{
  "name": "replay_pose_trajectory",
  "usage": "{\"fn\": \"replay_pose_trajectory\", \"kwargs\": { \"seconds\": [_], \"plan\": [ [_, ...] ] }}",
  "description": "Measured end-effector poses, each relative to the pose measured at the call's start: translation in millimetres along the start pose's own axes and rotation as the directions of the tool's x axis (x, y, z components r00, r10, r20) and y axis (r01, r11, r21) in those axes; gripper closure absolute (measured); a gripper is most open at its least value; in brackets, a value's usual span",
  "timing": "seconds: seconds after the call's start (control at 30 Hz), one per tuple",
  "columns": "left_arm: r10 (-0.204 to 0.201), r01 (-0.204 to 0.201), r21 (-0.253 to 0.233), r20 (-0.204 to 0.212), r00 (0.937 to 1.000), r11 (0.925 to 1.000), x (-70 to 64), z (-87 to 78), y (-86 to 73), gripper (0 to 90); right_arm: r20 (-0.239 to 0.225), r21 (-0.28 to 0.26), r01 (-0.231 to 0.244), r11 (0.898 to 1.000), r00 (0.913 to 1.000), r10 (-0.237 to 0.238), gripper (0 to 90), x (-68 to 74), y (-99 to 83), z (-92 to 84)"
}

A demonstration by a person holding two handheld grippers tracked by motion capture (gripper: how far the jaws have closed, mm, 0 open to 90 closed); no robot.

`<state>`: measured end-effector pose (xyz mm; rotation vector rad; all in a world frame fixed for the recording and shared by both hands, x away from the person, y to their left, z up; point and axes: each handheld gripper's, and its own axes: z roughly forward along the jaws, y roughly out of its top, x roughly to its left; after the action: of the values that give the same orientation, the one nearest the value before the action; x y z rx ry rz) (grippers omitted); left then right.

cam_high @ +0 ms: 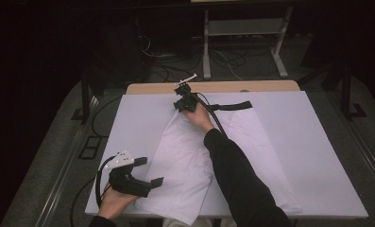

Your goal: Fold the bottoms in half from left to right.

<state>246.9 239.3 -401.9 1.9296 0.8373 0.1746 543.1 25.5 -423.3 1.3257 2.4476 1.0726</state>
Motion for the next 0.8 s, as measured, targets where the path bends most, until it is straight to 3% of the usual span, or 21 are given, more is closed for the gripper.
{"fn": "replay_pose_trajectory", "kwargs": {
  "seconds": [0.33,0.8],
  "plan": [
    [-0.056,0.057,0.081,-0.02,0.9982,0.9951,5.7,-12.0,-17.0,0.0,0.006,-0.012,0.003,1.0,1.0,-0.003,84.7,-0.2,2.1,-6.7],
    [-0.105,0.105,0.133,-0.01,0.9944,0.9855,8.8,-22.7,-27.7,0.0,0.012,-0.022,-0.002,1.0,0.9999,0.003,84.6,-3.3,4.0,-11.5]
  ]
}}
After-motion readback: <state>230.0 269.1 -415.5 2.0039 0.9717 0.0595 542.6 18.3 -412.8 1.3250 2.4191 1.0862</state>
